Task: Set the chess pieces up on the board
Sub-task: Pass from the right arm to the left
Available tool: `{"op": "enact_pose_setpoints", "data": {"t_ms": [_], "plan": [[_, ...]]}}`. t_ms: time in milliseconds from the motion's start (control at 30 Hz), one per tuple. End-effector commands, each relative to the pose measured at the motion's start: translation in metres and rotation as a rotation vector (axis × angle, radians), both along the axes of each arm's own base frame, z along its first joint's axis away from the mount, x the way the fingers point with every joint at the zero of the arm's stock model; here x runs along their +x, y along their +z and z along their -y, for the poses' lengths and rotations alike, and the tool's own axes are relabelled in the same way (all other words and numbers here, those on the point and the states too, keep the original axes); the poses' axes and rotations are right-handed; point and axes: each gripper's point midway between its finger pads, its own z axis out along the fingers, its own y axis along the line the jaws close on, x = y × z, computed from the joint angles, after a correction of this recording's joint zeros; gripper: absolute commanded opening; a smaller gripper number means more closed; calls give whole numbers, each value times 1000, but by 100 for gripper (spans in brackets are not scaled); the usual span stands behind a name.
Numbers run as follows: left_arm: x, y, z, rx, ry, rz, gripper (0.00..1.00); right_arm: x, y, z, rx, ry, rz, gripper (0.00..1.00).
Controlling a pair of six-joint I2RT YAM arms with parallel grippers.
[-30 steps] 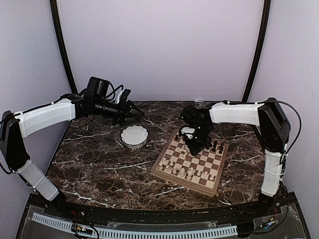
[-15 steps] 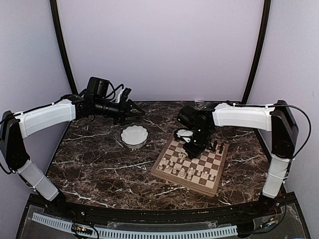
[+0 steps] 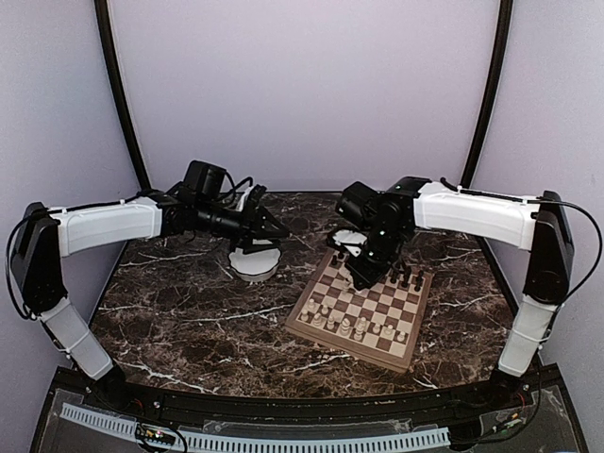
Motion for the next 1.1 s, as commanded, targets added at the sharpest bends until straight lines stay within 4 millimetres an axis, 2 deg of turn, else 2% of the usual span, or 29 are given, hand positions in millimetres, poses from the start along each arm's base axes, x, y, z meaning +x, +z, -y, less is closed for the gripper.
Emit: {"op": "enact_pose_setpoints", "data": {"t_ms": [0,100,133,167,200,233,267,367,400,433,467,533,800,1067], "plan": [[-14,-9,17,-25,-67,-30,49,5,33,-12,99,12,46,2],[-19,-13,30,-47,-109,-60,50,5,42,-18,139,31,62,2],[-17,-20,33,-46,-115,-81,50,6,46,-19,153,35,72,2],[-18,-17,37,-75,-132,-90,50,6,49,-21,165,42,79,2],[-17,-24,40,-79,-139,-112,51,6,52,-22,176,46,86,2],[-18,-20,44,-110,-157,-125,51,6,55,-24,186,51,91,2],[-18,-25,47,-118,-165,-144,51,6,56,-24,192,54,95,2],[-21,-17,60,-181,-222,-157,52,5,57,-26,201,66,92,3],[-23,-22,65,-180,-237,-172,52,4,58,-26,205,68,91,3],[-23,-18,68,-192,-256,-171,52,3,58,-27,208,71,90,3],[-26,-23,73,-188,-268,-185,52,3,58,-27,209,74,89,3],[-27,-21,80,-208,-289,-195,52,2,57,-27,209,76,85,3],[-20,-23,90,-245,-295,-224,50,-1,58,-30,219,90,81,3],[-13,-27,97,-253,-293,-240,40,-2,58,-31,217,96,80,3]]}}
